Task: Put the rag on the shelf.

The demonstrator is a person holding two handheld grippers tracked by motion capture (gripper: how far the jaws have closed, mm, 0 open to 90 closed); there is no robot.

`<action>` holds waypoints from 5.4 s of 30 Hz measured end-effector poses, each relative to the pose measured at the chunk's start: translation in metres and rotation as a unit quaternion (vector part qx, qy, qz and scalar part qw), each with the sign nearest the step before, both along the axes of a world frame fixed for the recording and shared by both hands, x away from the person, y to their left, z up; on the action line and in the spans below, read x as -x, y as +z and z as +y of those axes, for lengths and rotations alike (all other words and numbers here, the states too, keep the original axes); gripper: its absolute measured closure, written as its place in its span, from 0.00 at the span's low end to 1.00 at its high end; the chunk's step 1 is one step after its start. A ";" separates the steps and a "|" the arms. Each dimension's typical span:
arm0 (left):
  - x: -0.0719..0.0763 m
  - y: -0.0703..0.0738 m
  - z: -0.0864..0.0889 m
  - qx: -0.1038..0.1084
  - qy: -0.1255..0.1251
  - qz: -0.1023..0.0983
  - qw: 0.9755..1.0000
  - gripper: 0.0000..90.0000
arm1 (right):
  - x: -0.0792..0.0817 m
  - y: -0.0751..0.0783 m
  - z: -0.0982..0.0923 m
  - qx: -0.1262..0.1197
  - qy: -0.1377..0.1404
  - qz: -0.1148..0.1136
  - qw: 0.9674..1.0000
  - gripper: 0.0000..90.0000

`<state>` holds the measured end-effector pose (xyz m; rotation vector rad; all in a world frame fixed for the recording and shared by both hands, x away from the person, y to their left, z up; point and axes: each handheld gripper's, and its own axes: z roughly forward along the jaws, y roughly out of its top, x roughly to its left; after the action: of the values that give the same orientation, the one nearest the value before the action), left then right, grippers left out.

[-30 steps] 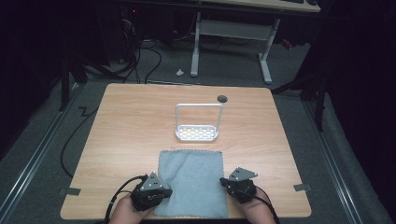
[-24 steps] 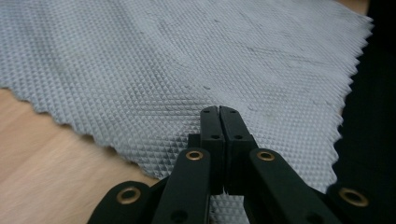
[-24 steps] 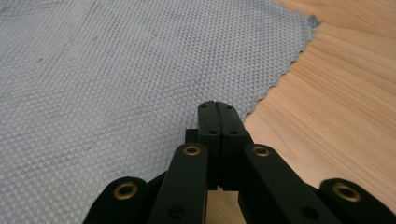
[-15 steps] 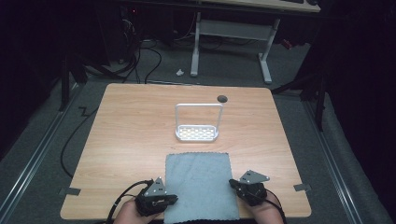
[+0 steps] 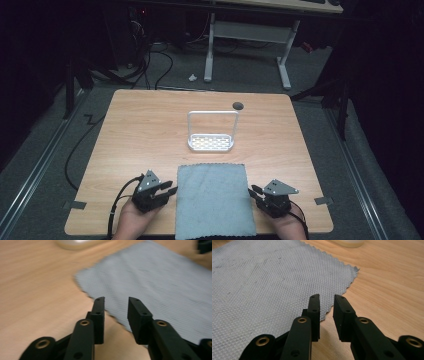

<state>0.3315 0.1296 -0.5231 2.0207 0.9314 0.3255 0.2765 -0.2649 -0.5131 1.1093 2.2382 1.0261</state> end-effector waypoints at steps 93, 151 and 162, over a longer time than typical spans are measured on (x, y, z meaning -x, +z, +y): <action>-0.003 0.058 -0.013 0.129 0.011 -0.112 0.985 0.99 | -0.033 0.049 0.025 -0.087 -0.033 -0.128 0.987 0.99; -0.073 0.176 -0.020 0.113 0.057 -0.248 0.960 1.00 | -0.092 0.174 0.023 -0.115 -0.063 -0.244 0.961 1.00; -0.105 0.191 -0.031 0.059 0.076 -0.271 0.958 1.00 | -0.133 0.191 0.024 -0.095 -0.082 -0.236 0.964 1.00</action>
<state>0.4368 0.0981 -0.3319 1.6238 0.7327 0.8410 0.4097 -0.2409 -0.3226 0.9799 1.6738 1.2956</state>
